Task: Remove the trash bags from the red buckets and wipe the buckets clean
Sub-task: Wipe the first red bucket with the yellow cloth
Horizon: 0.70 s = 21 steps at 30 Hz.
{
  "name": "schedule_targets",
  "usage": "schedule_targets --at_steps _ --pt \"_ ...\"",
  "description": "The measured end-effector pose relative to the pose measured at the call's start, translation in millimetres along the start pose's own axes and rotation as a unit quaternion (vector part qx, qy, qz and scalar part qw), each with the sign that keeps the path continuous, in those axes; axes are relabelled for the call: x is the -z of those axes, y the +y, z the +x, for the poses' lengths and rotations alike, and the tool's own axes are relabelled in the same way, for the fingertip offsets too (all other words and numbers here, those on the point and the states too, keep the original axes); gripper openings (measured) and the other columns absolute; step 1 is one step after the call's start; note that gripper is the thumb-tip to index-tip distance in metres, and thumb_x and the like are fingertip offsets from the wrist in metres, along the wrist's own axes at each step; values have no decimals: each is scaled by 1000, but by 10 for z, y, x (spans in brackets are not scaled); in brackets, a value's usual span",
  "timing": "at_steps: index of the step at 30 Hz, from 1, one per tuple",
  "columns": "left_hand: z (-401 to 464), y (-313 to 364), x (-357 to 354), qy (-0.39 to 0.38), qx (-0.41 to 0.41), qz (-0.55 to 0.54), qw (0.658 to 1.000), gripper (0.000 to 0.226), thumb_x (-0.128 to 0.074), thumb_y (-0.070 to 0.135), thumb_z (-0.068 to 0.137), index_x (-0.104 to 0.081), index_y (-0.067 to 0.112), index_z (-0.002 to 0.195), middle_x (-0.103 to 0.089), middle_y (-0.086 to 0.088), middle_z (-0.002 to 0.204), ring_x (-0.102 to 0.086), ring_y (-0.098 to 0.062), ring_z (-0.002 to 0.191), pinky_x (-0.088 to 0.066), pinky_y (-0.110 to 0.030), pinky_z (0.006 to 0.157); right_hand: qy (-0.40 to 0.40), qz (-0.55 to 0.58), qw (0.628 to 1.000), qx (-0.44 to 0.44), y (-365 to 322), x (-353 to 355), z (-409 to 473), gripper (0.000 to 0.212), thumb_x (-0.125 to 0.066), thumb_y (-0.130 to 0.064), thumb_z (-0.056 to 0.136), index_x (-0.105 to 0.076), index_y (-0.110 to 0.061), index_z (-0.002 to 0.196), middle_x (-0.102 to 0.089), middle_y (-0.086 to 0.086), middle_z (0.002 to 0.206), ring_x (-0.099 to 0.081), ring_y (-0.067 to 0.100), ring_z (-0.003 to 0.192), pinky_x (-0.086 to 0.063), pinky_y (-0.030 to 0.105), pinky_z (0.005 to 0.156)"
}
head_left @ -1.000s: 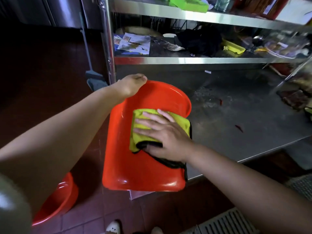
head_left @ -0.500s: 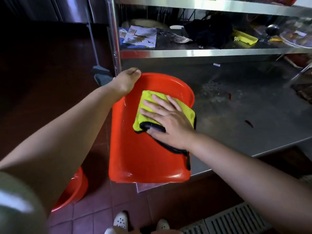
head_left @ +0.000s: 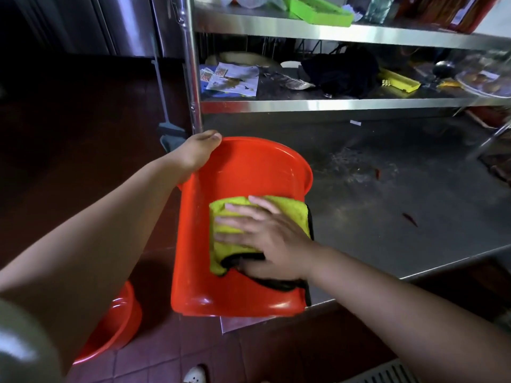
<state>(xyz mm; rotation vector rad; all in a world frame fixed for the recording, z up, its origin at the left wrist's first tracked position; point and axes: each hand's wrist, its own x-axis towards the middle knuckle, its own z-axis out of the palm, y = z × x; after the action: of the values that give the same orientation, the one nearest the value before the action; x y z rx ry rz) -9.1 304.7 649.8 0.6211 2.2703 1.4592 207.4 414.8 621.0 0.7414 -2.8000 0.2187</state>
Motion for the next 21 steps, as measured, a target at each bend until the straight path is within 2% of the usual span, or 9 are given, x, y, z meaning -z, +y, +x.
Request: schedule_targets --at_steps 2,4,5,7,9,11,12,15,21 --pt "-6 -35 31 -8 -2 -13 1000 36 -40 33 100 -52 18 130 -50 4 129 -42 -7 117 -29 -15 94 18 0 999 -42 244 69 198 50 -57 -41 85 -53 -32 133 -41 -8 147 -22 13 143 -10 45 117" --pt "-9 -45 59 -11 10 -38 999 23 -39 28 101 -58 24 113 -54 9 113 -48 -6 108 -37 -4 82 31 8 994 -109 523 185 393 50 -47 -45 86 -52 -32 134 -39 -11 148 -21 11 143 -10 43 117" --pt "-7 -49 74 -10 14 -51 999 21 -39 27 101 -59 25 109 -56 10 110 -50 -6 106 -39 -4 81 35 21 989 -143 652 234 468 50 -45 -45 86 -51 -33 134 -37 -14 148 -21 9 143 -11 42 117" --pt "-3 -86 105 -10 18 -62 998 30 -40 30 100 -54 20 125 -53 6 123 -48 -9 116 -36 -17 99 34 42 983 -173 838 278 568 50 -47 -40 85 -49 -35 135 -34 -19 148 -20 4 141 -11 38 117" --pt "-6 -143 148 -4 26 -74 997 36 -41 33 100 -52 19 130 -50 0 135 -51 -11 118 -36 -23 104 32 39 985 -163 894 260 626 50 -48 -38 85 -49 -36 135 -34 -20 148 -20 3 141 -9 34 117" --pt "-36 -186 141 8 20 -91 996 23 -45 37 97 -60 28 112 -56 -2 130 -58 -7 107 -42 -19 98 35 23 987 -153 838 232 638 49 -48 -40 86 -48 -37 136 -33 -19 149 -18 3 142 -7 33 118" --pt "-54 -203 127 14 15 -92 996 25 -50 43 93 -62 28 109 -58 -3 128 -58 -10 109 -43 -24 101 38 16 988 -151 784 217 620 49 -49 -42 88 -46 -37 136 -32 -18 150 -16 4 143 -5 34 118" --pt "-133 -215 93 39 15 -72 997 48 -57 56 84 -61 21 116 -61 -2 124 -54 -20 119 -38 -41 108 52 9 988 -144 531 174 431 49 -51 -45 89 -46 -35 137 -31 -14 152 -12 8 145 -4 39 119" --pt "-215 -204 159 27 9 -133 991 26 -56 40 91 -65 18 101 -67 -6 107 -63 -23 103 -44 -44 102 57 50 995 -66 -114 -23 -254 53 -56 -45 88 -45 -32 139 -33 -7 152 -17 19 145 -10 52 116"
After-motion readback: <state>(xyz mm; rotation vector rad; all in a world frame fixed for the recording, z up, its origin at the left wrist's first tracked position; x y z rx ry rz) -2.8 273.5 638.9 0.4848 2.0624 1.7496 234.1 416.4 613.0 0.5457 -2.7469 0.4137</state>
